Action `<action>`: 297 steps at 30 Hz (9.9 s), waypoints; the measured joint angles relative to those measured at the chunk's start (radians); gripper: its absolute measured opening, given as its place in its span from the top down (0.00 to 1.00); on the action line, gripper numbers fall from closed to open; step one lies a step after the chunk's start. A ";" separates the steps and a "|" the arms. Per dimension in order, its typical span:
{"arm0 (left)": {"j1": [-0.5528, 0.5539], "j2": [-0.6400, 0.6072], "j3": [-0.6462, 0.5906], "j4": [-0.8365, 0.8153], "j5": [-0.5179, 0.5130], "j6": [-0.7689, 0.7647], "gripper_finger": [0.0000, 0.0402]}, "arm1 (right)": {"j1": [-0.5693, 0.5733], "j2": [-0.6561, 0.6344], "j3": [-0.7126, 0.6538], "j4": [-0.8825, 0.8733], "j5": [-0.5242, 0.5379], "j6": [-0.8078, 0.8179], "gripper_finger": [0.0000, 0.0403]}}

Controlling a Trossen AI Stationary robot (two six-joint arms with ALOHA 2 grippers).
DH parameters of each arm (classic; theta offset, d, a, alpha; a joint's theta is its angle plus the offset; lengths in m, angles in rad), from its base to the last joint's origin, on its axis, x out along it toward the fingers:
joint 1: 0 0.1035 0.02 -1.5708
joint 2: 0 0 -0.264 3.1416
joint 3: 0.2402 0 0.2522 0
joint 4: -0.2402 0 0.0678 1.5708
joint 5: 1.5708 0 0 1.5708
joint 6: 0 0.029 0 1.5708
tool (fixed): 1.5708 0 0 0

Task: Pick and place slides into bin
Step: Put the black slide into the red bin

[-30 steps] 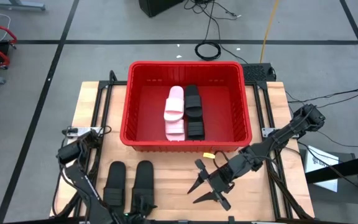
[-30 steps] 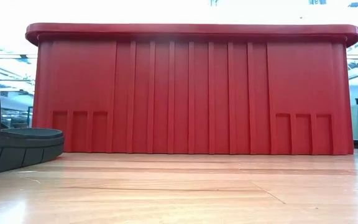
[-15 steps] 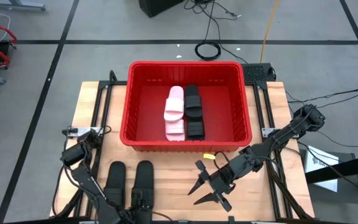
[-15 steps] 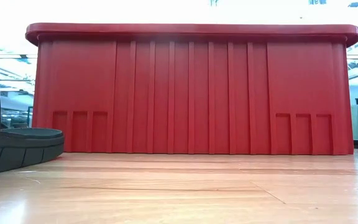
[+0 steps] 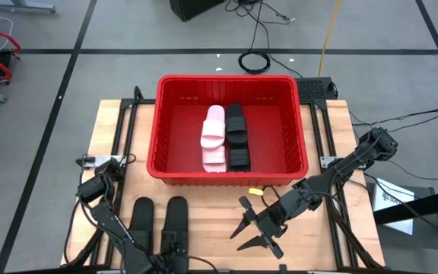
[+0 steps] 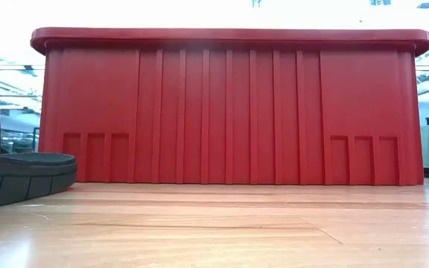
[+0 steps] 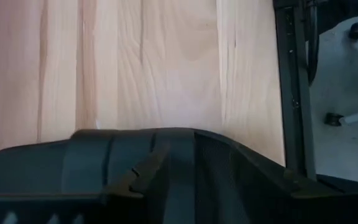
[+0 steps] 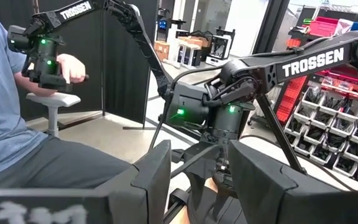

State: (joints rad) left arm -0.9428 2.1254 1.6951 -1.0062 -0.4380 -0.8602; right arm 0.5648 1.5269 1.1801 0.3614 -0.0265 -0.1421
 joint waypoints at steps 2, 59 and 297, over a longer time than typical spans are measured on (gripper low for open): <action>0.000 0.001 0.000 -0.002 -0.006 0.013 0.58 | 0.000 0.000 0.000 0.000 0.000 0.000 0.62; 0.022 0.016 -0.098 -0.307 -0.088 -0.228 0.42 | 0.000 0.000 0.000 -0.053 0.000 0.019 0.62; 1.071 -1.047 -0.846 0.496 0.184 1.003 0.63 | -0.984 -0.341 0.000 -0.456 -0.345 -0.222 0.62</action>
State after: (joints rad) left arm 0.1283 1.0785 0.8490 -0.5104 -0.2544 0.1433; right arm -0.4194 1.1858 1.1800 -0.0943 -0.3717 -0.3640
